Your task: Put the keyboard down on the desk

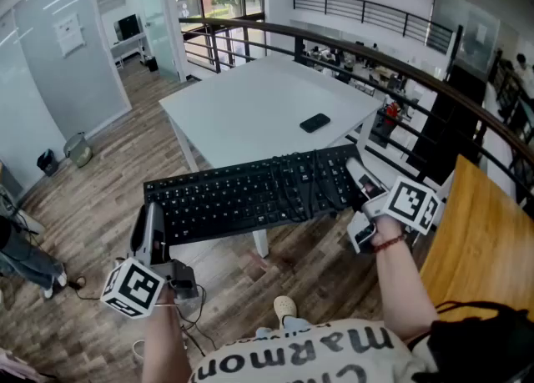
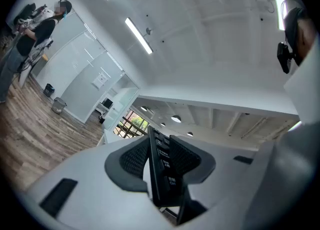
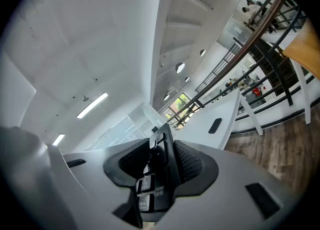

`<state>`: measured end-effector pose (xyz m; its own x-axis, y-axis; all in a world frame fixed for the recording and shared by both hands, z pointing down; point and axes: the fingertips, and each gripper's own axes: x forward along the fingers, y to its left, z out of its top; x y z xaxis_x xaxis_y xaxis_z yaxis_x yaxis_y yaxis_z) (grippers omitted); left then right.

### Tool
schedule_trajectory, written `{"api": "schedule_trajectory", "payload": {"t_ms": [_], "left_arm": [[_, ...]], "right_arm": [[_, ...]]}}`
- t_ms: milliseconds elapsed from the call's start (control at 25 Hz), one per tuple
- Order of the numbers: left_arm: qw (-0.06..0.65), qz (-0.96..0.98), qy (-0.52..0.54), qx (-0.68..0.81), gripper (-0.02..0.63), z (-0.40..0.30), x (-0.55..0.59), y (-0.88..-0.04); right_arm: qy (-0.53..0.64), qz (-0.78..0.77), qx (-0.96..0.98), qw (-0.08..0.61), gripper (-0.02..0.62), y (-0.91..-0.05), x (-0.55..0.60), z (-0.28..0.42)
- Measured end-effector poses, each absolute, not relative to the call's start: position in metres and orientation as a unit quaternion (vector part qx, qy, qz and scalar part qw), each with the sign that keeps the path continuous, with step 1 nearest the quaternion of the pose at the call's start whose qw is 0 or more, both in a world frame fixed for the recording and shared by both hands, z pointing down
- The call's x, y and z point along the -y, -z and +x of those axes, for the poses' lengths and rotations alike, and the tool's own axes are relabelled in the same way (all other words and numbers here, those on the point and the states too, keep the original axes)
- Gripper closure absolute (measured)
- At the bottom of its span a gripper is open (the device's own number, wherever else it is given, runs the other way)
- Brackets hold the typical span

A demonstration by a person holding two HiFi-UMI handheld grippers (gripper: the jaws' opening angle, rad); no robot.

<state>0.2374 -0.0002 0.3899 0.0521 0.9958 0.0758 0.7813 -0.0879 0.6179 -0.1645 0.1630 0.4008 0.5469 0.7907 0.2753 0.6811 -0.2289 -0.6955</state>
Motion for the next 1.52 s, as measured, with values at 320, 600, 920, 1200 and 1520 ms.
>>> {"api": "schedule_trajectory", "payload": {"t_ms": [320,600,920,1200,1520], "left_arm": [[0.205,0.699,-0.253,-0.637,0.485,0.233,-0.007,-0.400],[0.179,0.702,-0.265,-0.637,0.483,0.229,-0.011,-0.409],[0.152,0.715,-0.258,-0.632,0.480,0.224,-0.013,-0.411],[0.147,0.726,-0.270,-0.616,0.482,0.222,-0.012,-0.417],[0.151,0.730,-0.269,-0.610,0.482,0.221,-0.005,-0.413]], "right_arm": [[-0.060,-0.777,0.471,0.413,0.442,-0.414,-0.172,-0.168],[-0.051,-0.777,0.471,0.413,0.442,-0.418,-0.178,-0.169],[-0.038,-0.775,0.458,0.433,0.440,-0.438,-0.187,-0.167],[-0.028,-0.772,0.448,0.451,0.440,-0.450,-0.195,-0.165],[-0.028,-0.777,0.444,0.446,0.440,-0.444,-0.194,-0.163]]}}
